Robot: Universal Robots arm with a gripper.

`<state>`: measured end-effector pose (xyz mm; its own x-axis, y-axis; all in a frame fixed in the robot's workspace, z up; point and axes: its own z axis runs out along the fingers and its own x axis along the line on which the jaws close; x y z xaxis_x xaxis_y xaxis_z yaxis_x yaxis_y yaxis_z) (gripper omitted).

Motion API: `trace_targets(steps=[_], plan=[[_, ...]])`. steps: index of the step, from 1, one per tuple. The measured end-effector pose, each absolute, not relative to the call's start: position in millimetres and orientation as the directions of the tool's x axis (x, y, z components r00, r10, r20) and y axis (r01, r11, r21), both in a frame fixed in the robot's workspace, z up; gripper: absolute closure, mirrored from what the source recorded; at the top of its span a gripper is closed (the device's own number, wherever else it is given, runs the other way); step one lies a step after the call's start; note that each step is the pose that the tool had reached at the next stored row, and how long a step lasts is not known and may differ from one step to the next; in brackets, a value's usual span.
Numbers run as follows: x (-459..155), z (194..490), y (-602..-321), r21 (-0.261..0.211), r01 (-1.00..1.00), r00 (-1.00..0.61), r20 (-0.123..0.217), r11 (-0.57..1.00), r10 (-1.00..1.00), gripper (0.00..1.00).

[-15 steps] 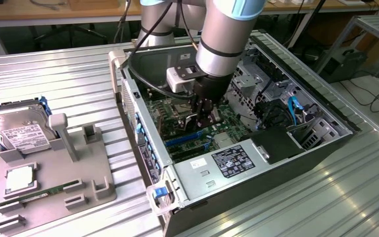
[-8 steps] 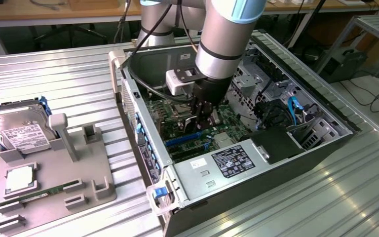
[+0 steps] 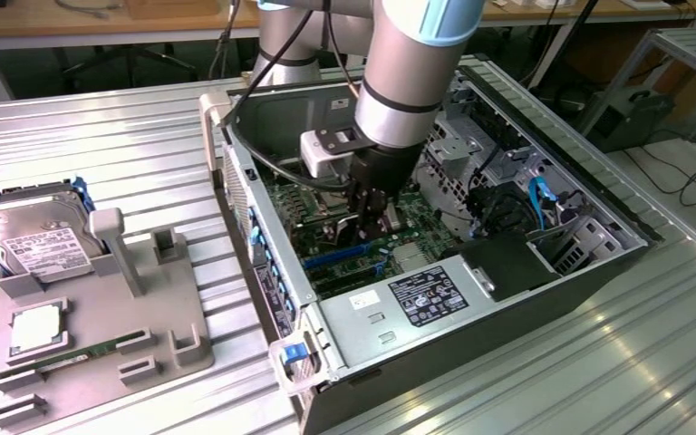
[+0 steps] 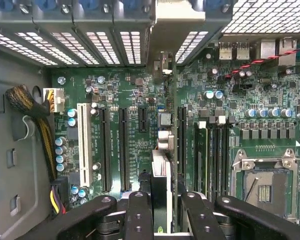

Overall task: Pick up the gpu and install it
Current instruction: 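Insert the gpu into the slot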

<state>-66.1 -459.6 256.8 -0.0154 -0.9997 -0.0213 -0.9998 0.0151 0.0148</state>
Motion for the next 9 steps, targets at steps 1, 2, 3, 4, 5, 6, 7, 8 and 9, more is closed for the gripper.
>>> trace_targets(steps=[1, 2, 3, 4, 5, 6, 7, 8, 9], plan=[[-66.9, 256.6, -459.6, 0.015, -1.000, -0.015, -0.021, 0.015, -1.000, 0.72], [-67.6, 256.4, -459.6, 0.015, -1.000, -0.015, -0.021, 0.015, -1.000, 0.72], [-68.2, 256.2, -459.6, 0.015, -1.000, -0.015, -0.021, 0.015, -1.000, 0.72], [-68.8, 255.3, -459.6, 0.015, -1.000, -0.015, -0.021, 0.015, -1.000, 0.72], [-69.4, 254.8, -459.6, 0.015, -1.000, -0.015, -0.021, 0.015, -1.000, 0.72], [-69.9, 254.5, -459.6, 0.015, -1.000, -0.015, -0.021, 0.015, -1.000, 0.72], [-70.7, 254.0, -459.6, 0.015, -1.000, -0.015, -0.021, 0.015, -1.000, 0.72], [-71.3, 253.6, -459.6, 0.015, -1.000, -0.015, -0.021, 0.015, -1.000, 0.72], [-72.1, 253.2, -459.6, 0.015, -1.000, -0.015, -0.021, 0.015, -1.000, 0.72]])
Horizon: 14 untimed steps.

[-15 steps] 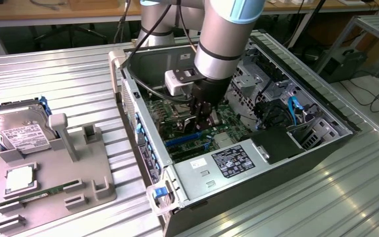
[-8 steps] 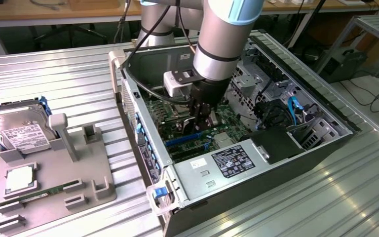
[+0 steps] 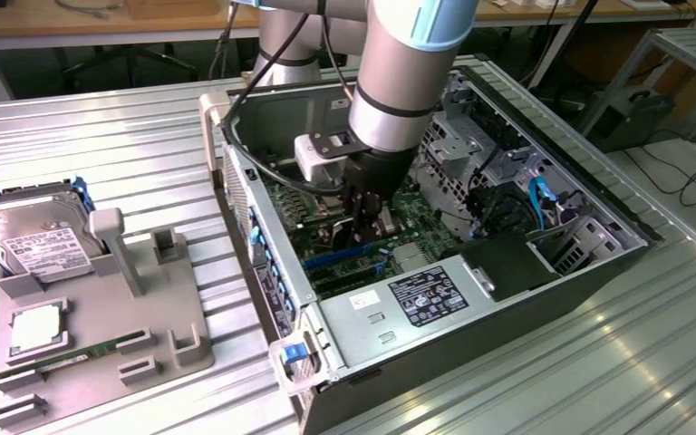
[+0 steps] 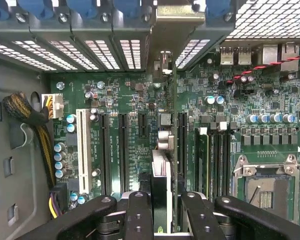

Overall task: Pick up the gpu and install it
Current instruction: 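Insert the gpu into the slot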

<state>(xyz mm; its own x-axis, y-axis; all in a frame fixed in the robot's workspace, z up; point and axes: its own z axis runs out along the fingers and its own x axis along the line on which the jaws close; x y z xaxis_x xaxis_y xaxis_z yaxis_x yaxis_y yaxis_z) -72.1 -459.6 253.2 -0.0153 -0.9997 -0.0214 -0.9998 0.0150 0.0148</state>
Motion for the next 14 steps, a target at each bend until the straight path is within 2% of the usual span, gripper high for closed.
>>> trace_targets(steps=[14], plan=[[-74.0, 246.5, -459.6, 0.019, -1.000, -0.015, -0.021, 0.015, -1.000, 0.72]])
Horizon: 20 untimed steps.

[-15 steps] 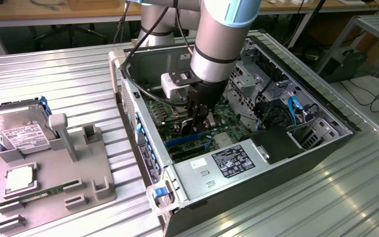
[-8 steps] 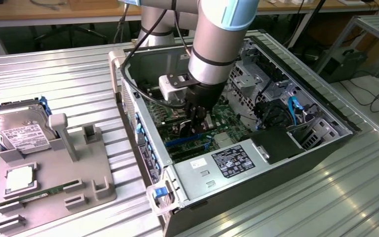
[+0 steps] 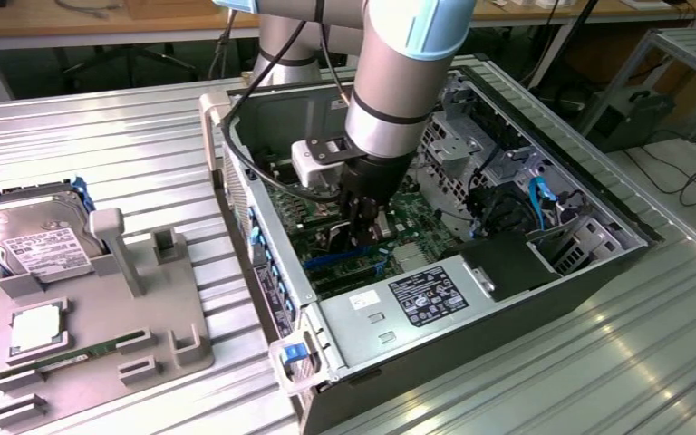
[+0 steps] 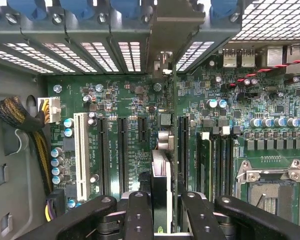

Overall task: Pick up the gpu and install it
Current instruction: 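Insert the gpu into the slot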

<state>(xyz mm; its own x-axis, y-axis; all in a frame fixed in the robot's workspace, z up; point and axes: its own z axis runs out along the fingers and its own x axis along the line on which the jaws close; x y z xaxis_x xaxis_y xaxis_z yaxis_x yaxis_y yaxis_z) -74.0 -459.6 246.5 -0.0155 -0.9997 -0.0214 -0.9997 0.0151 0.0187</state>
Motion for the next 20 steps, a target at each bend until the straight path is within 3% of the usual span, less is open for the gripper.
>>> trace_targets(steps=[20], plan=[[-74.0, 245.4, -459.6, 0.019, -1.000, -0.015, -0.022, 0.015, -1.000, 0.72]])
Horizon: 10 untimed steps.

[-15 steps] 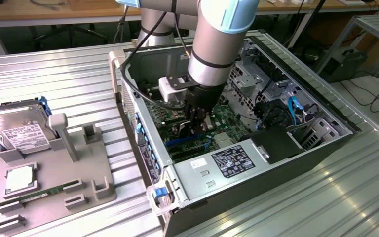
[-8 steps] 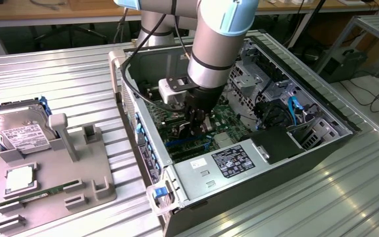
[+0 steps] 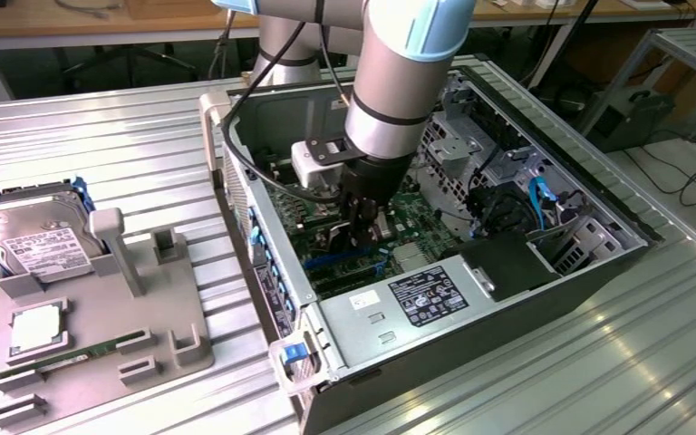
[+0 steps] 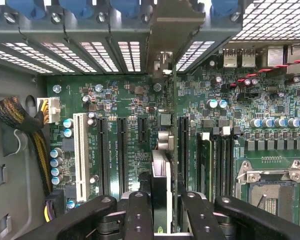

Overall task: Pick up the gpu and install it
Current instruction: 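Insert the gpu into the slot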

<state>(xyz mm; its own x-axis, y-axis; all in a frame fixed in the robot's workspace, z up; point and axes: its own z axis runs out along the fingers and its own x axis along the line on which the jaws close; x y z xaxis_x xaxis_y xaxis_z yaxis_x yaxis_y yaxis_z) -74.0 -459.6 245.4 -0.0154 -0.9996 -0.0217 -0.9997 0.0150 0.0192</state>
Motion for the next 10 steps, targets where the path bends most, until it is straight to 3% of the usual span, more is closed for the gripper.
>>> trace_targets(steps=[10], plan=[[-72.8, 245.3, -457.9, 0.019, -1.000, -0.015, -0.022, 0.015, -1.000, 0.72]])
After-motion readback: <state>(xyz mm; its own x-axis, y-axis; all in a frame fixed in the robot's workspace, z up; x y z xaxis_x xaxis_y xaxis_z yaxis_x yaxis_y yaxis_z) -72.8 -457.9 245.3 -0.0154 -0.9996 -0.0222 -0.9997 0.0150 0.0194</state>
